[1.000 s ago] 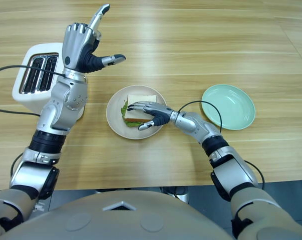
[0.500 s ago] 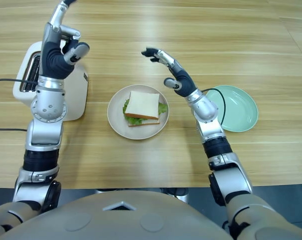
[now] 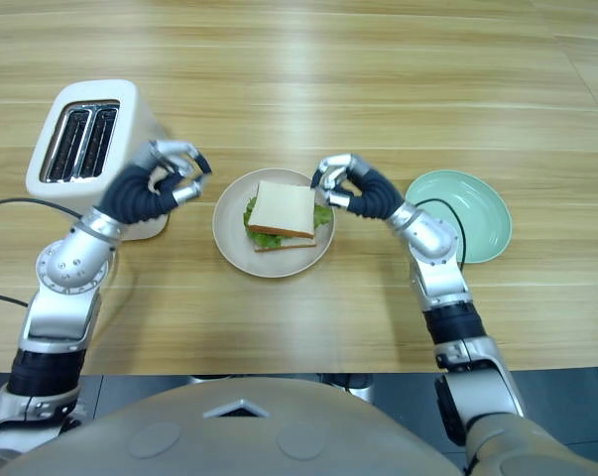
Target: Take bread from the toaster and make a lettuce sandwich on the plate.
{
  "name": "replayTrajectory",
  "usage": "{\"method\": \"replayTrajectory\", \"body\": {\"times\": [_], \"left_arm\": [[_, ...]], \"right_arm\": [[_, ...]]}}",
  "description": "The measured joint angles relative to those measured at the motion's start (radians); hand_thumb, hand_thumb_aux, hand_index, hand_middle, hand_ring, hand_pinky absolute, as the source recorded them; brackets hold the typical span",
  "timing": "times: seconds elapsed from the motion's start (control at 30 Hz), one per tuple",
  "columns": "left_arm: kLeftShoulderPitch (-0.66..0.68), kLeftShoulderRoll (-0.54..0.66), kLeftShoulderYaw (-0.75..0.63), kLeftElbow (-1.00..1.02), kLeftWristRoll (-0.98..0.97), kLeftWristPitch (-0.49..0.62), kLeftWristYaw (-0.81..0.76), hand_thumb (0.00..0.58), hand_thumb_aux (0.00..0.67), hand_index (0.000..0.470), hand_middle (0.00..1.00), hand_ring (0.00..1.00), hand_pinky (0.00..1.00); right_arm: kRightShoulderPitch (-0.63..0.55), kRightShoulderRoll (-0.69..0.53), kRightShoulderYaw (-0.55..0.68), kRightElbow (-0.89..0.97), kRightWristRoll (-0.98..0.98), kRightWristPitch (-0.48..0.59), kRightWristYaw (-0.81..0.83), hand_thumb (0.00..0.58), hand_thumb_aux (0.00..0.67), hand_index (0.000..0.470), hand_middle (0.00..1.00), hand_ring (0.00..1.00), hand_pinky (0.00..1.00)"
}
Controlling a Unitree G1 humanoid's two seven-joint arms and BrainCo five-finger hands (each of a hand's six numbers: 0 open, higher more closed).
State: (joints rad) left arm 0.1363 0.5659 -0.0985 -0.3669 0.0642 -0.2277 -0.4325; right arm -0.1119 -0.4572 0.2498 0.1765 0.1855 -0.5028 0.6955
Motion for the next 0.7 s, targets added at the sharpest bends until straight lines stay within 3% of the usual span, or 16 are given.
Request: {"method": "replayTrajectory", "body": {"times": [0.13,0.37,0.57,0.7], "left_arm": [[0.061,0.043,-0.105,0.042,0.011,-0.035,-0.122,0.580,0.670,0.460,1.00,1.00,1.00],[0.085,0.104,-0.257,0.200,0.211,-0.071,-0.178,0.580,0.670,0.460,1.00,1.00,1.00],[0.063,0.116,-0.294,0.255,0.323,-0.118,-0.152,0.580,0.670,0.460,1.00,1.00,1.00],[-0.064,0.064,-0.327,0.361,0.508,-0.136,-0.008,0.580,0.670,0.460,1.00,1.00,1.00]], "right_arm": [[0.053,-0.027,0.077,0.001,-0.167,0.000,0.014,0.580,0.670,0.460,1.00,1.00,1.00],[0.071,-0.005,0.139,0.024,-0.395,0.016,-0.081,0.580,0.670,0.460,1.00,1.00,1.00],[0.104,-0.011,0.166,0.011,-0.466,0.046,-0.091,0.580,0.670,0.460,1.00,1.00,1.00],[0.084,0.002,0.174,0.023,-0.500,0.053,-0.112,0.580,0.670,0.460,1.00,1.00,1.00]]}}
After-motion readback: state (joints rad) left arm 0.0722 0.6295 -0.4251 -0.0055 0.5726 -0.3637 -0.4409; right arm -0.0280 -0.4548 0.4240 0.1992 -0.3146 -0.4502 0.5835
